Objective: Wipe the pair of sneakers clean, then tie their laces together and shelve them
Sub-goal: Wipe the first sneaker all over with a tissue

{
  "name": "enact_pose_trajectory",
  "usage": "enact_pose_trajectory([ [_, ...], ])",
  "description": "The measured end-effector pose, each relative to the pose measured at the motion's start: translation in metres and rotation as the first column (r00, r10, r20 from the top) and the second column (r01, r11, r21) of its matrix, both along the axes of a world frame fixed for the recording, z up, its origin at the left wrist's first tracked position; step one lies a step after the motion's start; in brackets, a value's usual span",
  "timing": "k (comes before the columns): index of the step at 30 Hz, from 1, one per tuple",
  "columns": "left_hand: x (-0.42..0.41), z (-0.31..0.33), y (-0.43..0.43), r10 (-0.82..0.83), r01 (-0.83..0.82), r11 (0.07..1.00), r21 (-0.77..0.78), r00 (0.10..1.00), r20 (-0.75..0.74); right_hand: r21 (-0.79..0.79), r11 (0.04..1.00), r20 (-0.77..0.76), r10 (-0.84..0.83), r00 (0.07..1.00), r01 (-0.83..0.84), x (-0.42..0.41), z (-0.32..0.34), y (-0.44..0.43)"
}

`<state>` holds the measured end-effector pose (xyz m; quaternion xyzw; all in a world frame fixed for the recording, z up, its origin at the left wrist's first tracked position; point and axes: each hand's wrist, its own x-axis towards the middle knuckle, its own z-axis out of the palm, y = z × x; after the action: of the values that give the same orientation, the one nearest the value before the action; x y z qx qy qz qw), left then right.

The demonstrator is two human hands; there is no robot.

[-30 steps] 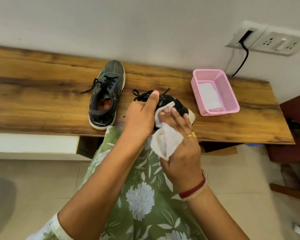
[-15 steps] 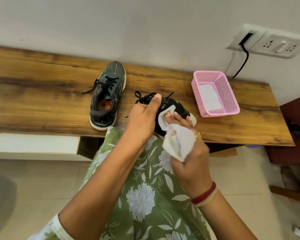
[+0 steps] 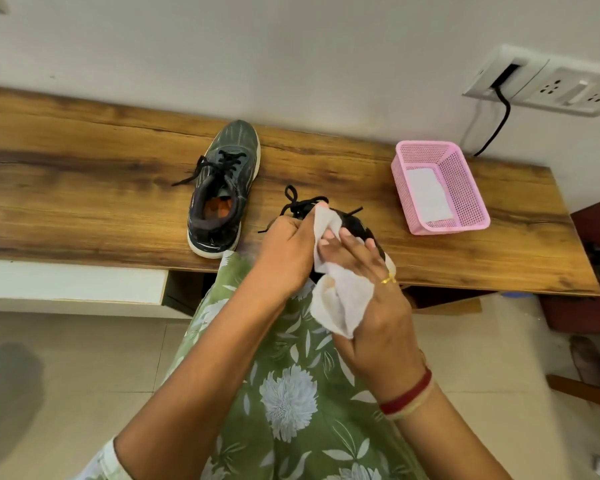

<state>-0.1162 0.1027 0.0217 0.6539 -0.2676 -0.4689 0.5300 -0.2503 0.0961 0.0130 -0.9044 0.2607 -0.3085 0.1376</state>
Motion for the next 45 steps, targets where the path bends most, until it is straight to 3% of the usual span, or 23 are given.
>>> enact_pose_trajectory([
  [2,-0.002,-0.002,0.0,-0.038,0.037,0.999,0.008,0.999,0.035,-0.067,0.998,-0.011,-0.002,1.0,0.001,-0.005,-0.003,-0.004],
  [5,-0.006,-0.006,0.0,-0.076,0.074,0.997,0.034,0.996,0.051,-0.046,0.998,-0.012,-0.051,0.999,0.051,-0.005,-0.004,-0.004],
  [15,-0.005,-0.014,0.006,-0.098,0.098,0.995,0.005,0.993,0.06,-0.119,0.989,-0.078,0.078,0.994,-0.087,-0.019,-0.01,0.001],
  [19,-0.005,-0.013,0.003,-0.087,0.087,0.996,0.004,0.991,0.097,-0.074,0.997,-0.045,-0.017,0.999,0.013,-0.015,-0.007,-0.005],
  [22,-0.005,-0.018,0.006,-0.131,0.132,0.991,0.0,0.987,0.09,-0.054,0.998,-0.105,0.024,0.994,-0.03,-0.015,-0.008,0.006],
  [24,-0.002,-0.021,0.012,-0.15,0.152,0.988,-0.013,0.984,0.098,0.132,0.988,-0.004,0.075,0.997,-0.074,-0.023,-0.001,0.012],
  [26,0.001,-0.023,0.017,-0.15,0.157,0.986,-0.055,0.983,0.109,0.434,0.901,0.274,-0.115,0.955,-0.017,-0.03,0.011,0.008],
  [28,0.005,-0.027,0.019,-0.146,0.156,0.984,-0.086,0.983,0.109,0.632,0.775,0.502,-0.433,0.749,0.025,-0.032,0.018,-0.001],
  [29,0.006,-0.029,0.02,-0.15,0.161,0.983,-0.092,0.981,0.12,0.669,0.742,0.533,-0.521,0.667,0.045,-0.031,0.018,-0.004],
  [30,0.006,-0.03,0.021,-0.16,0.174,0.98,-0.093,0.977,0.144,0.673,0.738,0.53,-0.536,0.657,0.059,-0.028,0.018,-0.006],
  [35,0.0,-0.033,0.028,-0.152,0.183,0.977,-0.111,0.959,0.237,0.545,0.838,0.243,-0.2,0.949,0.037,-0.005,-0.001,0.022],
  [40,-0.001,-0.036,0.034,-0.131,0.168,0.98,-0.106,0.947,0.292,0.242,0.968,0.025,-0.075,0.997,0.067,-0.009,-0.021,0.026],
  [43,-0.007,-0.039,0.035,-0.127,0.154,0.986,-0.06,0.939,0.32,0.257,0.953,0.001,-0.167,0.986,0.161,-0.01,-0.026,0.018],
  [45,-0.006,-0.045,0.037,-0.113,0.132,0.99,-0.046,0.95,0.291,0.235,0.963,0.003,-0.138,0.99,0.134,-0.015,-0.03,0.019],
])
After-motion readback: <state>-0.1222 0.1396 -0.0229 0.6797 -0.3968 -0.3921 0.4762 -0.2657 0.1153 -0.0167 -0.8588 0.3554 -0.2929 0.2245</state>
